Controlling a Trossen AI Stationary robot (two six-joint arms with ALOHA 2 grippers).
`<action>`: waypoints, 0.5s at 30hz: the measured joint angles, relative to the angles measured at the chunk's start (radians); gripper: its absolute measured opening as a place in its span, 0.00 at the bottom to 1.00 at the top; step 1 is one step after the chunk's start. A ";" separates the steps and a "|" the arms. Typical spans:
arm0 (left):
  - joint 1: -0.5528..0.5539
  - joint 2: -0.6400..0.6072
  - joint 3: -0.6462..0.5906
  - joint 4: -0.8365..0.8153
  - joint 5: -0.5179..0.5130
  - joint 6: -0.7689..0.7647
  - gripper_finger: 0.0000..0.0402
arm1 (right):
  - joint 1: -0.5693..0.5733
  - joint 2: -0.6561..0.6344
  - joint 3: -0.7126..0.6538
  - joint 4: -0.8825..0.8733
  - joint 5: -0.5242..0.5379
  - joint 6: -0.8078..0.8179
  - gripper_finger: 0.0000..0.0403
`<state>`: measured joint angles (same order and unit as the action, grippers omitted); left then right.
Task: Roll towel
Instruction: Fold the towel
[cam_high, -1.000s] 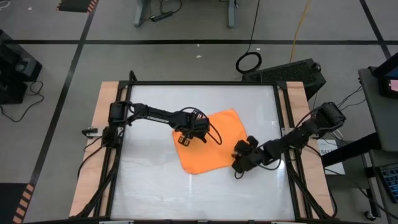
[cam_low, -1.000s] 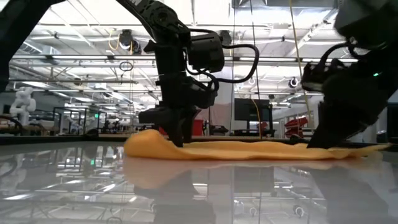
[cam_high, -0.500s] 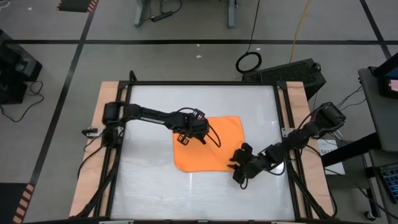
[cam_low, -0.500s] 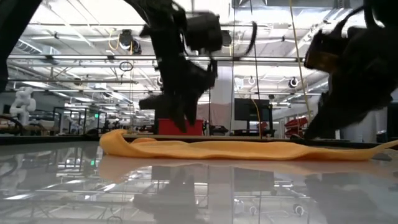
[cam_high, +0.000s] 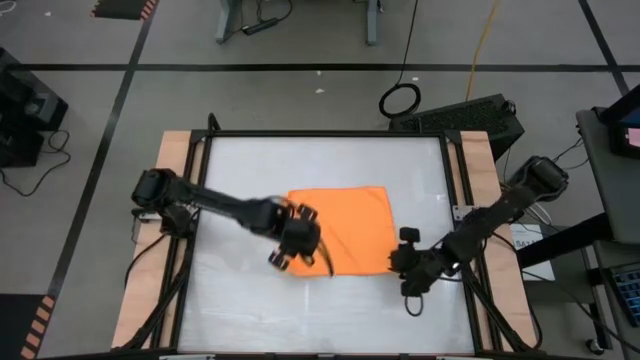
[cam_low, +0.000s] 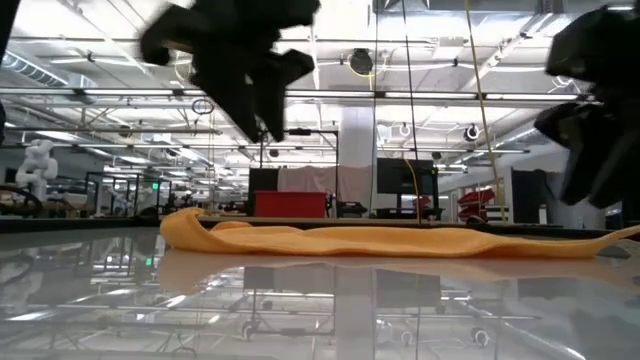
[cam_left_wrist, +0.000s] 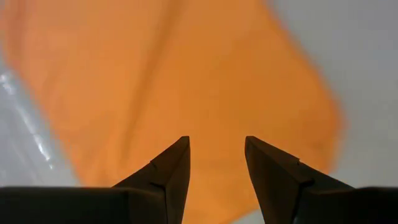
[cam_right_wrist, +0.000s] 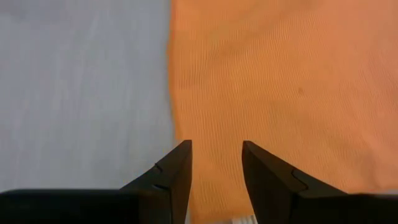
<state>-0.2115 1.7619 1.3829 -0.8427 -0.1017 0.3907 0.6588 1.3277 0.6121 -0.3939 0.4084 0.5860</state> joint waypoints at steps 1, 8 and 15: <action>-0.029 0.002 0.000 -0.020 0.000 -0.014 0.40 | 0.012 -0.013 0.000 -0.016 0.000 -0.011 0.33; -0.162 0.004 -0.031 -0.020 0.005 -0.155 0.40 | 0.080 -0.049 0.000 -0.048 -0.019 -0.090 0.33; -0.203 0.003 -0.148 0.093 0.022 -0.229 0.40 | 0.099 -0.019 0.000 -0.075 -0.019 -0.127 0.33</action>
<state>-0.4149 1.7653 1.2349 -0.7496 -0.0799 0.1616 0.7578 1.3082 0.6125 -0.4689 0.3889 0.4595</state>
